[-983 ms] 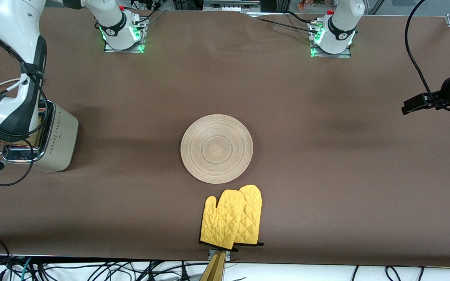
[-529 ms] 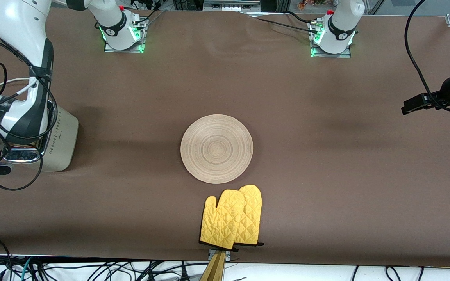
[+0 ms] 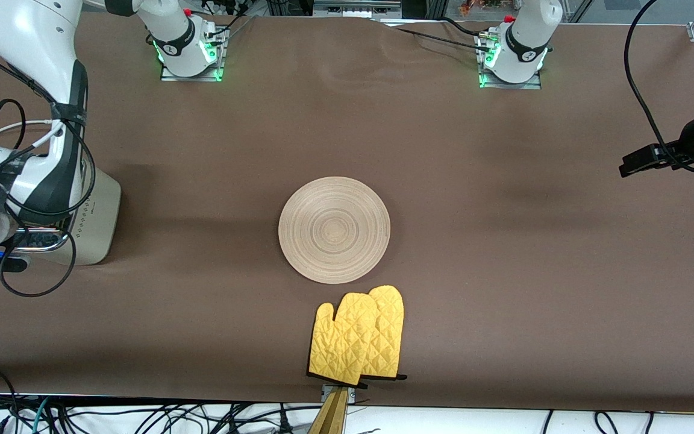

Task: Move plate and put bread in toaster
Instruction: 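Lower the bread into the toaster slot with the right gripper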

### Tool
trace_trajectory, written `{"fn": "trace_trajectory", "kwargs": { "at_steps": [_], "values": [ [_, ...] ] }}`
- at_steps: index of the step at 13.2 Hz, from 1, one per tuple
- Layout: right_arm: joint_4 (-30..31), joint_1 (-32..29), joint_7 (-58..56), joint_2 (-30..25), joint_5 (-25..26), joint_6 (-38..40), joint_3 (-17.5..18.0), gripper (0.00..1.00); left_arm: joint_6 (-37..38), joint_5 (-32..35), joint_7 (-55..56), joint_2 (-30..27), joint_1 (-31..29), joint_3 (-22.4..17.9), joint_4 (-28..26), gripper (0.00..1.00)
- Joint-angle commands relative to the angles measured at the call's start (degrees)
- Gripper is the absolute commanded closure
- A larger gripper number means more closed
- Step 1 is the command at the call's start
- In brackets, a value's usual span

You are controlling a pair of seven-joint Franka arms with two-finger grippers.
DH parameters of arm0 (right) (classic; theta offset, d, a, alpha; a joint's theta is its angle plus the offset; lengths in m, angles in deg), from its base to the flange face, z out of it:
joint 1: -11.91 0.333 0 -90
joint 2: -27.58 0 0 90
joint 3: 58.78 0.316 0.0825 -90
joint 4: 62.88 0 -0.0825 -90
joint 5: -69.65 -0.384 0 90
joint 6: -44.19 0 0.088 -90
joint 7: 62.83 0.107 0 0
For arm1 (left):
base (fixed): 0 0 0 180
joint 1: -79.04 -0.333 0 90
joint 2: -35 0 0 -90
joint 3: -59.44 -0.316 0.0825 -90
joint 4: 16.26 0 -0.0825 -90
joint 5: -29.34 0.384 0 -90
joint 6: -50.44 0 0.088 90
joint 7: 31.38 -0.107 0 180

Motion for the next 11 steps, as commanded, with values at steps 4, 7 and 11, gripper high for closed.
{"fn": "trace_trajectory", "kwargs": {
  "at_steps": [4, 7, 11],
  "values": [
    [2.1, -0.1, 2.5, 0.0, -3.8, -0.8, 0.7, 1.0, 0.3, -2.0, -0.1, -0.5, -0.1, -0.3, -0.5, 0.0],
    [2.4, -0.3, 2.5, 0.1, -4.6, -1.3, 0.7, 1.0, 0.2, -2.0, 0.0, -0.5, -0.1, -0.3, -0.5, 0.0],
    [2.4, -0.5, 2.5, 0.6, -6.0, -1.4, 0.7, 1.0, 0.2, -2.0, 0.0, -0.5, -0.2, -0.3, -0.5, 0.0]
  ]
}}
